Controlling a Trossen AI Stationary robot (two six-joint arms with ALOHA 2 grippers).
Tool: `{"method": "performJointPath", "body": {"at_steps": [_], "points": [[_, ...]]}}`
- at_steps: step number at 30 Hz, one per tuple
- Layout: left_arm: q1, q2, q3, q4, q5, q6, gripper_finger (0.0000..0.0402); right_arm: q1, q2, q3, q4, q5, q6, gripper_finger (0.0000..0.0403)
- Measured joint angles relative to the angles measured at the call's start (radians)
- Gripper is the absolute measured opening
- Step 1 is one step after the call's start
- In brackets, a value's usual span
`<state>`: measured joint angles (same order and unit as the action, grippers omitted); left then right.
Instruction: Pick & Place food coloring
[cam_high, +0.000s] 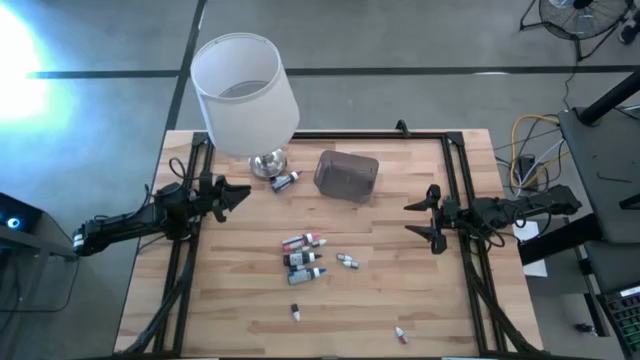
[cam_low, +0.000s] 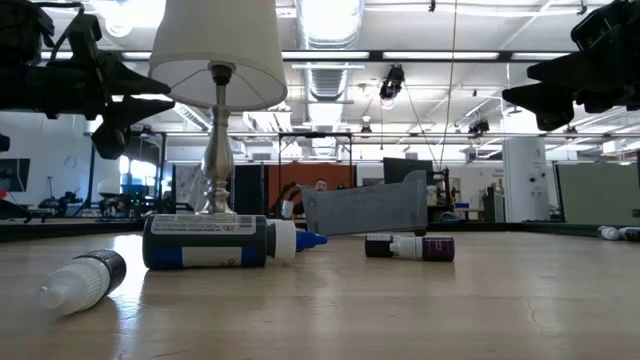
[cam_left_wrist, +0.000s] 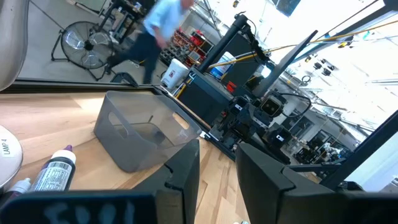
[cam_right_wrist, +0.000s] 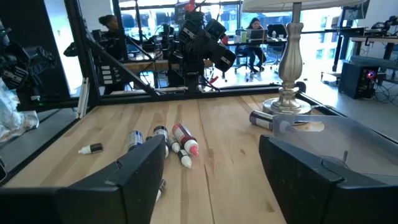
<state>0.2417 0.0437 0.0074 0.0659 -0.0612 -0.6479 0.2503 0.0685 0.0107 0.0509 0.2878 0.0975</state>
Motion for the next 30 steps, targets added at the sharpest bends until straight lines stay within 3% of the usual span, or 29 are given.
{"method": "performJointPath", "body": {"at_steps": [30], "points": [[0.000,0.000,0.000,0.000,0.000,0.000,0.0085,0.000,0.000,0.000,0.000,0.000,0.000,0.0256]]}}
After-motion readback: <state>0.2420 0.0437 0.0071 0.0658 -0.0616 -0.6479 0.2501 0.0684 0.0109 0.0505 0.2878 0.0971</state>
